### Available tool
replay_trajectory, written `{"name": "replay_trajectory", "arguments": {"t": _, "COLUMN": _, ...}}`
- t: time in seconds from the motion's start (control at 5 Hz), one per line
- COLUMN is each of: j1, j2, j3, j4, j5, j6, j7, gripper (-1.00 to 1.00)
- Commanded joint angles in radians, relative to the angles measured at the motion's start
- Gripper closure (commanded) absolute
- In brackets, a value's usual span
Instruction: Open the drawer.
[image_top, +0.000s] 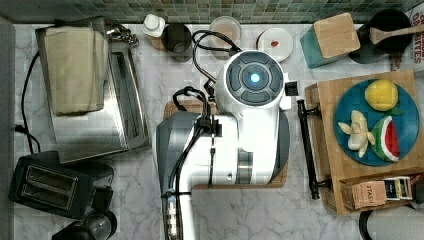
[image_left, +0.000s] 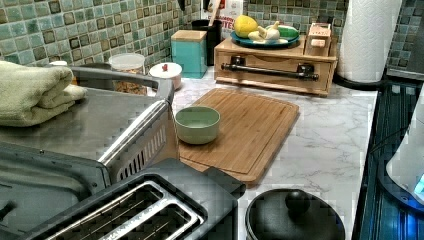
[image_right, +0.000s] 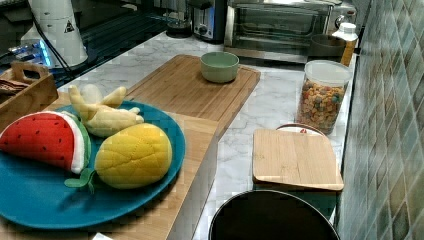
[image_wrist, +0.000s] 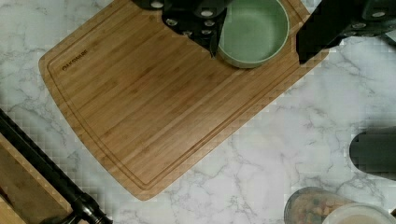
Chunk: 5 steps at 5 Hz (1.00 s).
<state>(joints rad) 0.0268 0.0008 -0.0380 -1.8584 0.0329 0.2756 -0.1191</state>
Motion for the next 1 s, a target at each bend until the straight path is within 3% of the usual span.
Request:
{"name": "replay_trajectory", "arguments": {"t": 0.2, "j1": 0.000, "j2": -0.004, "j3": 0.000, "j4": -0.009, "j5": 0.004, "j6": 0.000, "j7": 0.000, "gripper": -1.00}}
{"name": "replay_trajectory", "arguments": {"t": 0.4, "j1": -0.002, "j2": -0.048, "j3": -0.005, "j4": -0.092, "j5": -0.005, "j6": 0.063, "j7": -0.072, "gripper": -1.00}}
{"name": "replay_trajectory", "arguments": {"t": 0.6, "j1": -0.025, "j2": -0.127, "j3": -0.028, "j4": -0.224, "j5": -0.006, "j6": 0.146, "j7": -0.292, "gripper": -1.00}}
{"name": "replay_trajectory", "arguments": {"t": 0.8, "j1": 0.013, "j2": -0.138, "j3": -0.122, "j4": -0.262, "j5": -0.055, "j6": 0.156, "j7": -0.495, "gripper": -1.00}}
{"name": "replay_trajectory", "arguments": {"t": 1.0, "j1": -0.053, "j2": -0.167, "j3": -0.120, "j4": -0.358, "j5": -0.062, "j6": 0.285, "j7": -0.703, "gripper": -1.00}}
